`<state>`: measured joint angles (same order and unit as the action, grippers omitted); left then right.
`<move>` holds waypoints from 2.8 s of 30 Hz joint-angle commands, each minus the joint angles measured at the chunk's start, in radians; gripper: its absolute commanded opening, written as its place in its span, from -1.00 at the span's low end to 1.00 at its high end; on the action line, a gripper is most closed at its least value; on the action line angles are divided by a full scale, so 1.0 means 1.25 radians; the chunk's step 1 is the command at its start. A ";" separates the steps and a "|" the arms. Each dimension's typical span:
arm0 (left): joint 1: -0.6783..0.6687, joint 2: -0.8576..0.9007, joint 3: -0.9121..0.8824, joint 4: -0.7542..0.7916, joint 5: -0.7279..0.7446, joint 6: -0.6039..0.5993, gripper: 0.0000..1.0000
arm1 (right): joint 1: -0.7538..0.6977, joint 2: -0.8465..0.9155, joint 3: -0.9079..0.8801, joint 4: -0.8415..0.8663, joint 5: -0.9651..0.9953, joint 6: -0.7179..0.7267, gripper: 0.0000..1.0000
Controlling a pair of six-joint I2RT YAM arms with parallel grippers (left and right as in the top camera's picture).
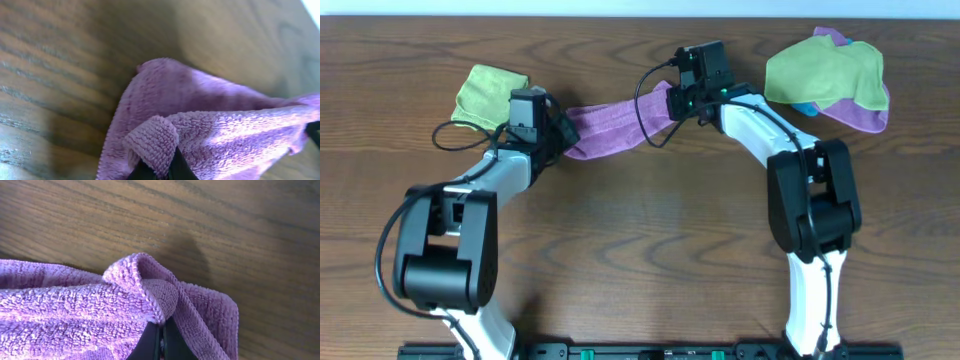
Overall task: Fold the cloth
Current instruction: 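Lift the purple cloth with both grippers and stretch it apart, then lay the purple cloth flat and open both grippers, then move both grippers to the cloth's near corners and grasp them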
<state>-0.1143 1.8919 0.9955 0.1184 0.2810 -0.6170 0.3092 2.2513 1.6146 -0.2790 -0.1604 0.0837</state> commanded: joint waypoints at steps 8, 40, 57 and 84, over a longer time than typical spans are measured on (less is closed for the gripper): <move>0.014 0.036 0.007 0.023 -0.087 0.045 -0.89 | -0.017 0.047 0.001 0.049 0.117 -0.027 -0.97; 0.013 -0.302 0.083 -0.673 0.048 0.195 -0.89 | -0.019 -0.288 0.005 -0.755 0.047 -0.002 -0.70; 0.038 -0.357 0.083 -0.767 -0.025 0.231 0.91 | -0.106 -0.369 -0.096 -0.766 -0.121 -0.029 0.71; 0.140 -0.367 -0.180 -0.644 0.071 0.165 0.91 | -0.108 -0.510 -0.466 -0.434 -0.476 0.062 0.68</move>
<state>0.0563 1.4380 0.8082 -0.7086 0.3466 -0.3706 0.1757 1.6344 1.0355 -0.8238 -0.7147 0.1413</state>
